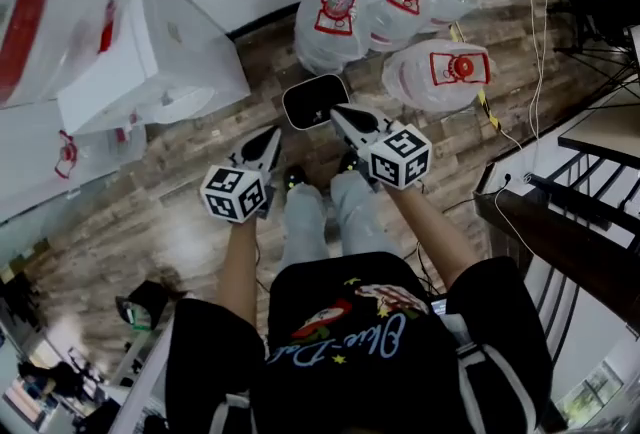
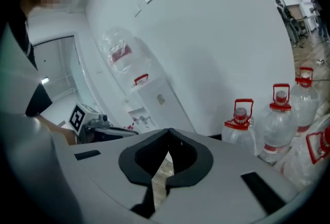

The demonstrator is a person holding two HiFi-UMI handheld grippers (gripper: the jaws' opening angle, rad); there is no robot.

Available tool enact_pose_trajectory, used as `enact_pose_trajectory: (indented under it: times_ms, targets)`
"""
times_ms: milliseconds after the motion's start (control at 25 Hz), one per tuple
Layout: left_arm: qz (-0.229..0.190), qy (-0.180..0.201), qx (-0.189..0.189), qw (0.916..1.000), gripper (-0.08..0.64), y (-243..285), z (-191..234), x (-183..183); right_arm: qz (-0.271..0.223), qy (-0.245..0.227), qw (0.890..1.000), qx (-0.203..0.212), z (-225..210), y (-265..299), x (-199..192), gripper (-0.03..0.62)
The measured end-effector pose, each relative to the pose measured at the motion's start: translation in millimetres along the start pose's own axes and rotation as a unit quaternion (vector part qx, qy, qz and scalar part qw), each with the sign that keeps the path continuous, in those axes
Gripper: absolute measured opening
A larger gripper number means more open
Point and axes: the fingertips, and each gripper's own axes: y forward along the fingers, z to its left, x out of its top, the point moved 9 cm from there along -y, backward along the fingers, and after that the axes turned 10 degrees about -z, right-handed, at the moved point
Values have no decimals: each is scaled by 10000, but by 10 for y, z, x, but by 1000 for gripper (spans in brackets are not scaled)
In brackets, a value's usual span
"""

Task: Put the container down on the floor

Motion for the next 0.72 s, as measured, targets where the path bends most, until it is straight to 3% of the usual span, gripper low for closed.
enact_pose_trajectory:
  times_ms: [280,480,720]
  targets:
    - [-380,805,-155,9959,3,-299,-470,603,-574,-523,9970,48,462,-315,546,-2]
    - [-874,987,-330,9907,3,-471,-793,948,-943,-741,9928,73,731,-499,817,-2]
    - [-1284,1537,-509,9784,3,-663,-1144,1316,-1423,-861,9861,33,1023,-721,1139,-2]
